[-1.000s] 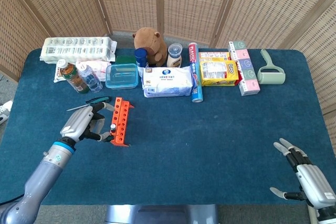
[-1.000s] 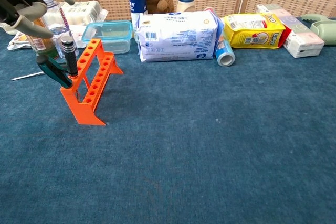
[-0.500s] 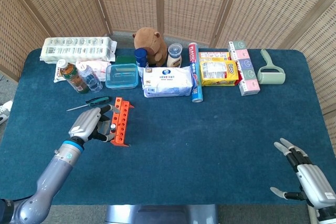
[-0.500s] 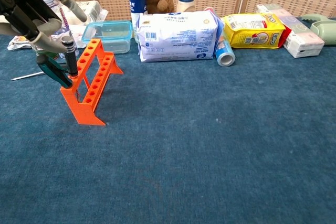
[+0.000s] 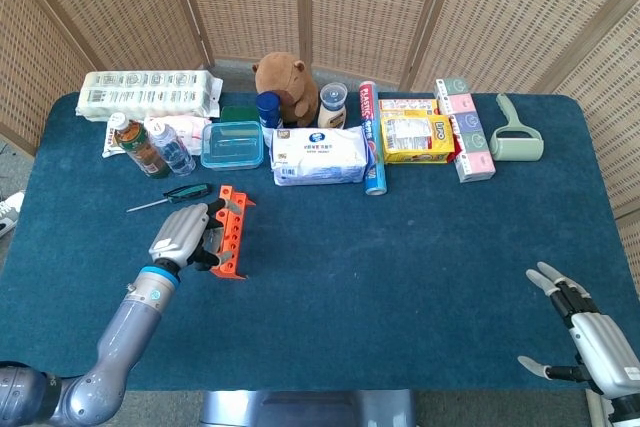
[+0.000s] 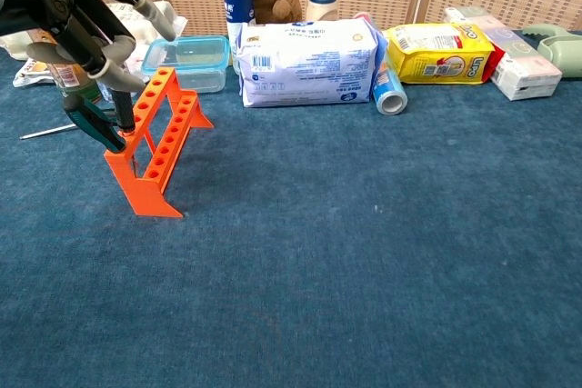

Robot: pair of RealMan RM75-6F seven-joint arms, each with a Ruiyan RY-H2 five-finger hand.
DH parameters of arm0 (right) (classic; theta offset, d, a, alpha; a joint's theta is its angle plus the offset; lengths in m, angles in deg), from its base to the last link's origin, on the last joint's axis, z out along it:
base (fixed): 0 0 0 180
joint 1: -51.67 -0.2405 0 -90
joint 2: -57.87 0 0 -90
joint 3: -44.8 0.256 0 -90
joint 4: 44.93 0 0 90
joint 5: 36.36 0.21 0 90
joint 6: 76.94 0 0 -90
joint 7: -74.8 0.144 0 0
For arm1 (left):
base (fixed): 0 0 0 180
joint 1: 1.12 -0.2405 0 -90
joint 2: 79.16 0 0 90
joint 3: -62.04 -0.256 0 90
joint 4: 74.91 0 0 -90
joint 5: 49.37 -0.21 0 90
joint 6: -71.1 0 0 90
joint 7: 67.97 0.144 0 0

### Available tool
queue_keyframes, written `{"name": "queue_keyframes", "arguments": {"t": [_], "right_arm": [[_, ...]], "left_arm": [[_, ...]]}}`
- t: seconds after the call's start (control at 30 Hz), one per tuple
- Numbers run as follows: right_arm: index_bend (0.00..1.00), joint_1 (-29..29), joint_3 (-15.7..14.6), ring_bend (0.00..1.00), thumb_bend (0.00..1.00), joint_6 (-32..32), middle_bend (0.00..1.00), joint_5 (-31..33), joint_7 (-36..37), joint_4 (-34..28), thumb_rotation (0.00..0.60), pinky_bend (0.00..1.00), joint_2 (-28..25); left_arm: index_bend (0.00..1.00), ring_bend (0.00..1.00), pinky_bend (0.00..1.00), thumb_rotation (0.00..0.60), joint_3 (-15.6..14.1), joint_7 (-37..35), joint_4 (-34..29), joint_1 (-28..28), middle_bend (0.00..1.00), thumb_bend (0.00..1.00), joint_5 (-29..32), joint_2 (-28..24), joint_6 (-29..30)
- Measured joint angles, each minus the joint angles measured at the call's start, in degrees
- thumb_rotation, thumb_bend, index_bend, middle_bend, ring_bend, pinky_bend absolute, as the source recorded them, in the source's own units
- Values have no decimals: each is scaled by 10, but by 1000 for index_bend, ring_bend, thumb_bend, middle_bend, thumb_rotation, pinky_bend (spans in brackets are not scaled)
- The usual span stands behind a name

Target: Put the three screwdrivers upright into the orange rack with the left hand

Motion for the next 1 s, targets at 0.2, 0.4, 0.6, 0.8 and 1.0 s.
{"name": "queue_keyframes", "arguments": {"t": [0.2, 0.4, 0.6, 0.8, 1.0], "right_arm": [[63, 0, -1, 65, 0, 2, 2, -1, -4, -1, 600, 50, 1], [63, 0, -1, 65, 0, 2, 2, 0, -5, -2, 600, 50, 2], [63, 1, -1, 65, 0, 0, 2, -1, -3, -1, 600, 50, 1], [63, 1, -1, 66, 0, 1, 2, -2, -5, -2, 600, 50, 1], [63, 0, -1, 66, 0, 1, 2, 0, -5, -1, 600, 50, 2]], "left_arm": [[293, 885, 908, 600, 7, 8, 4, -2, 780, 270, 15, -4, 17], [293, 884, 908, 600, 10, 9, 1, -7, 780, 271, 20, -17, 17], [293, 885, 908, 600, 13, 4, -13, -17, 780, 271, 24, -38, 12], [293, 884, 908, 600, 18, -30, -19, -32, 780, 271, -9, -57, -17], [382, 884, 908, 600, 5, -37, -30, -44, 765, 271, -46, -98, -60]]}}
